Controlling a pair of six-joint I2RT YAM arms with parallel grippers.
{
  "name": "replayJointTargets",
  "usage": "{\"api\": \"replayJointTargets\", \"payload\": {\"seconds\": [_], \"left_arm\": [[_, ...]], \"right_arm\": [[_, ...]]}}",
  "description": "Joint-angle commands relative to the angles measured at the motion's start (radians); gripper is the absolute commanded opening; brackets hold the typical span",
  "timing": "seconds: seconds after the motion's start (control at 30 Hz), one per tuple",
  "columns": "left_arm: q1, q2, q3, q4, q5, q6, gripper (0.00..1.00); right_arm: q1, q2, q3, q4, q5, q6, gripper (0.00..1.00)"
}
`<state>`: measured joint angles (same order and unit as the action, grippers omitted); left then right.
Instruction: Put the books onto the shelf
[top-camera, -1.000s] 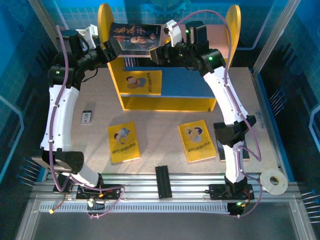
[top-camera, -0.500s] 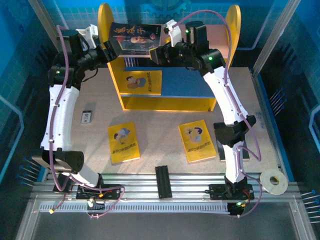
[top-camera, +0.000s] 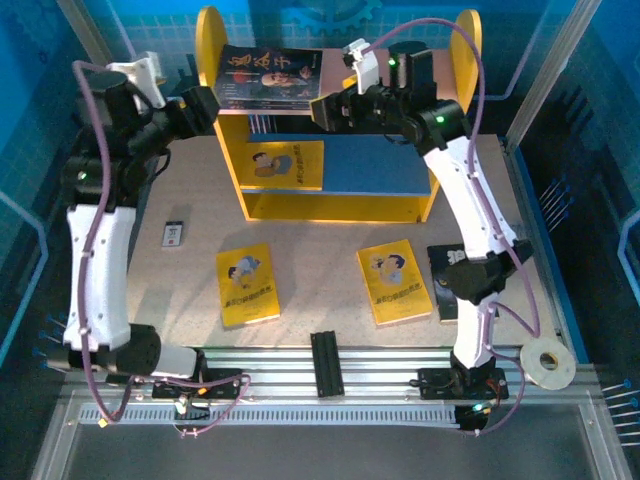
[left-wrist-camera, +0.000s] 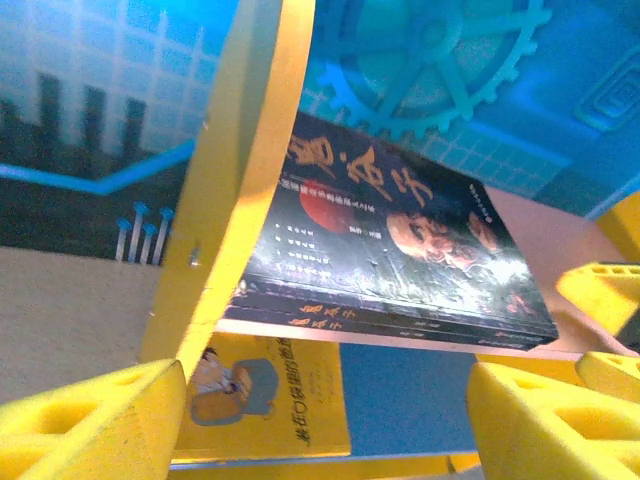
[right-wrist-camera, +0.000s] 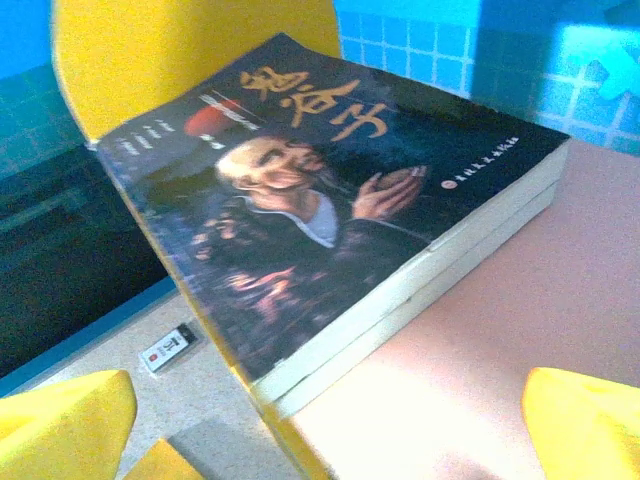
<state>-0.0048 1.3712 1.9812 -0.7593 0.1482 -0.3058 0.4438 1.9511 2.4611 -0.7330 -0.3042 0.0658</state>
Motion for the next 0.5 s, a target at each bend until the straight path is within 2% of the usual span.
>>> {"api": "replayJointTargets", "payload": {"seconds": [0.0, 0.2, 0.33, 0.47], "left_arm": [[0.005, -0.114, -0.051, -0.060, -0.132, 0.057, 0.75], [0.005, -0.265, -0.294, -0.165, -0.216, 0.047, 0.76], [0.005, -0.322, -0.492, -0.211, -0.133, -0.021, 0.76], [0.003, -0.349, -0.660, -0.204, -0.056, -0.083, 0.75]], "right_arm": [[-0.006, -0.165, -0.080, -0.002, -0.021, -0.019, 0.98], [0.006, -0.505, -0.525, 0.027, 0.084, -0.024, 0.96], [0.013, -0.694, -0.797, 0.000, 0.173, 0.010, 0.95], [0.019, -0.808, -1.021, -0.011, 0.188, 0.072, 0.92]]}}
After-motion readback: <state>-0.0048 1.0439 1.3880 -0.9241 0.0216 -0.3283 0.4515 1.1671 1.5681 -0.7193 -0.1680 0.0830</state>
